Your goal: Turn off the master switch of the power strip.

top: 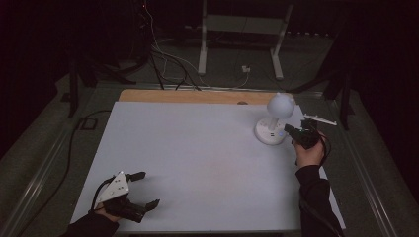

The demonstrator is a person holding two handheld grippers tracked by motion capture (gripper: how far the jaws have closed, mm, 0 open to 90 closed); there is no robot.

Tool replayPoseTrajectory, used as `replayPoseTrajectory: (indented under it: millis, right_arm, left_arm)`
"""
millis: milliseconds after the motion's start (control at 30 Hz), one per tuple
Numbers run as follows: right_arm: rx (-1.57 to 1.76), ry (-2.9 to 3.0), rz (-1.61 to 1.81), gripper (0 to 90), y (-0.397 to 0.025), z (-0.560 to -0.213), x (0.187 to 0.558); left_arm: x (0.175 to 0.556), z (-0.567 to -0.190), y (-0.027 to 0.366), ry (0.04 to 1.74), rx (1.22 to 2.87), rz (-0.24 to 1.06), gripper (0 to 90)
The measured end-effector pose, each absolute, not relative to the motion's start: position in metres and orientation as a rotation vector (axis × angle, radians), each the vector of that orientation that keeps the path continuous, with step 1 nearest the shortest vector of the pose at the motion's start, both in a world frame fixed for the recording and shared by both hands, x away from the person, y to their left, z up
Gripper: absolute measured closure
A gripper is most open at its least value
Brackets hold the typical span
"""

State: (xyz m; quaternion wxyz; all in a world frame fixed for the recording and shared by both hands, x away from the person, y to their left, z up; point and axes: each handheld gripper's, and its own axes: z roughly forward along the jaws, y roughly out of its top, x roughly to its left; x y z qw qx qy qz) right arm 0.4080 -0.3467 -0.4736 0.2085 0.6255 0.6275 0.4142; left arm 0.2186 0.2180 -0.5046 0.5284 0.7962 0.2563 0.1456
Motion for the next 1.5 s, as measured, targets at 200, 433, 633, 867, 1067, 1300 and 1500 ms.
replayPoseTrajectory:
  millis: [200, 433, 633, 867, 1067, 1300, 1500]
  right_arm:
    - [1.719, 1.758, 1.135, 90.0, -0.345, -0.473, 0.410]
    - [1.693, 1.784, 1.114, 90.0, -0.341, -0.479, 0.412]
    - [1.665, 1.794, 1.091, 90.0, -0.339, -0.484, 0.413]
    - [1.661, 1.808, 1.057, 90.0, -0.338, -0.492, 0.414]
    - [1.657, 1.818, 1.048, 90.0, -0.339, -0.496, 0.415]
    - [1.647, 1.822, 1.040, 90.0, -0.339, -0.498, 0.414]
    - [1.608, 1.849, 1.032, 90.0, -0.339, -0.502, 0.415]
  left_arm:
    - [0.219, -0.505, 0.218, 0.614, 1.900, 0.348, 0.2]
    - [0.219, -0.504, 0.219, 0.612, 1.896, 0.344, 0.3]
    - [0.219, -0.504, 0.219, 0.611, 1.897, 0.346, 0.3]
    - [0.219, -0.504, 0.219, 0.613, 1.895, 0.347, 0.2]
    - [0.218, -0.504, 0.219, 0.610, 1.894, 0.346, 0.3]
    - [0.218, -0.503, 0.219, 0.609, 1.888, 0.347, 0.2]
    - [0.218, -0.503, 0.219, 0.610, 1.891, 0.347, 0.3]
